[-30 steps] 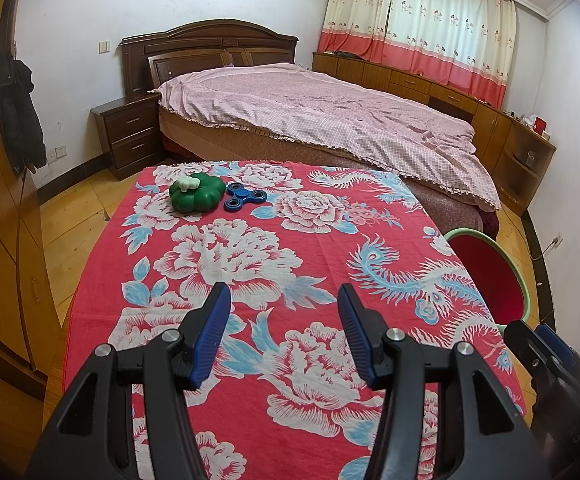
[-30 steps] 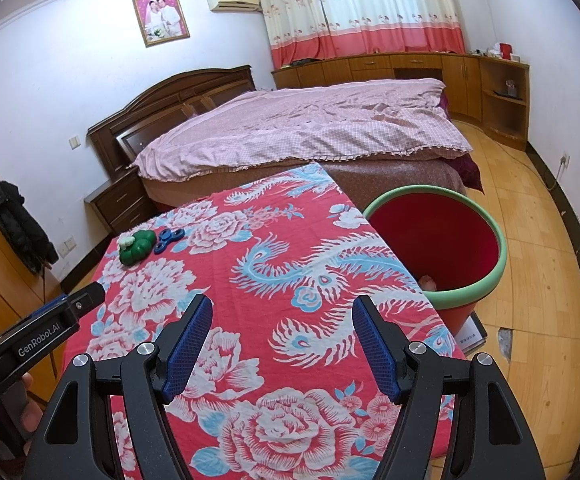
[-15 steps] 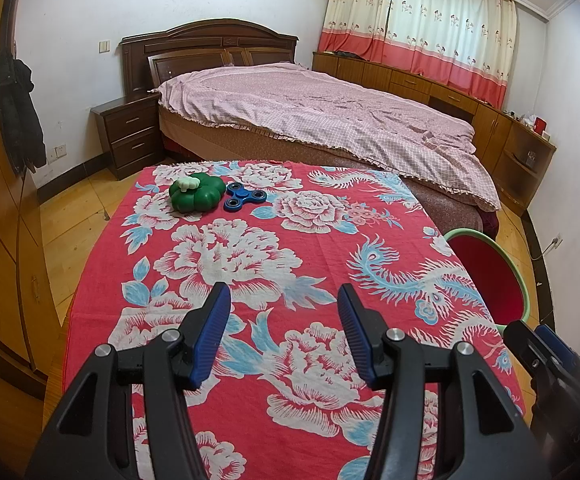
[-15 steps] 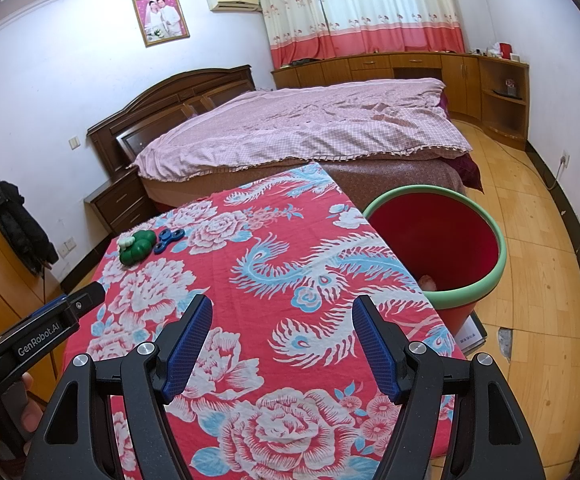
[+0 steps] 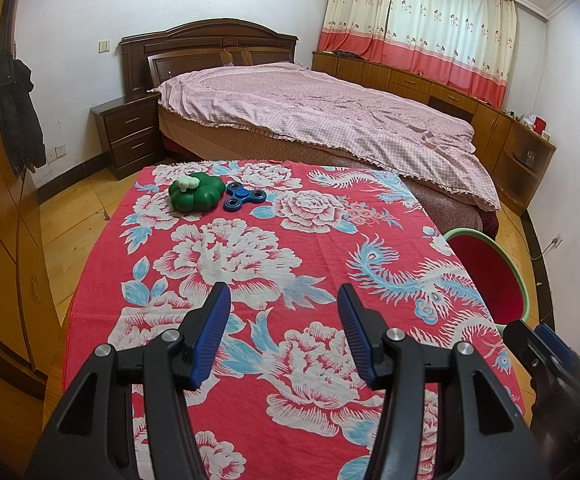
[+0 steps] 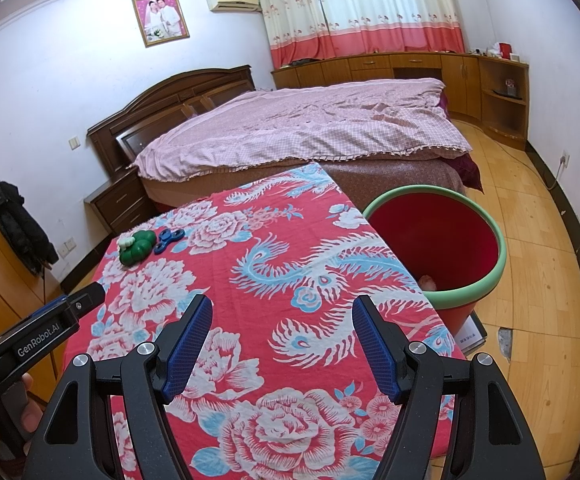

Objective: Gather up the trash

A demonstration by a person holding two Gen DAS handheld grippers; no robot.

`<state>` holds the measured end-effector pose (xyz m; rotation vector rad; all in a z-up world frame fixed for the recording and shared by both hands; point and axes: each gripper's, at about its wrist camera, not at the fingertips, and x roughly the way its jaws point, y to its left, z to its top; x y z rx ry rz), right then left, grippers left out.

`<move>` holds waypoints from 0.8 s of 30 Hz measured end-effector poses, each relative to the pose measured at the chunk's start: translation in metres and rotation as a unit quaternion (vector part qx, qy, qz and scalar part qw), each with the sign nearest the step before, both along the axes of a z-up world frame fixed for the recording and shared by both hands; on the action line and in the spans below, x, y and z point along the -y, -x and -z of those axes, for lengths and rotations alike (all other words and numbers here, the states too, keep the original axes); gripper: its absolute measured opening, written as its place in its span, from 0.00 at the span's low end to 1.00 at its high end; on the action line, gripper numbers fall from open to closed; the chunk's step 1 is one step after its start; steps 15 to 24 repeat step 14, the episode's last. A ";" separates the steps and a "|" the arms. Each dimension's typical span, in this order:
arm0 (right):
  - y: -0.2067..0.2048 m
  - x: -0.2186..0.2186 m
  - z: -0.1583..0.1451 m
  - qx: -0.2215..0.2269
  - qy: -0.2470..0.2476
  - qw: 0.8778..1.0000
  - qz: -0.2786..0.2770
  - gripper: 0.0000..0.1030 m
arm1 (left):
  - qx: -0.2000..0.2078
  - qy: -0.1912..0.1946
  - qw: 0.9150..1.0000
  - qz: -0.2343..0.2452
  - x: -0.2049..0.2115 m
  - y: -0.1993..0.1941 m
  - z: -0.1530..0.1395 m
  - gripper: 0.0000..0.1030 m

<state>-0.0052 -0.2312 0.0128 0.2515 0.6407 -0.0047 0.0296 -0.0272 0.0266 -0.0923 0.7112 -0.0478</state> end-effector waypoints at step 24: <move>-0.001 0.001 0.002 -0.002 0.000 1.000 0.001 0.72 | -0.004 0.001 1.000 -0.001 -0.002 0.000 0.002 0.54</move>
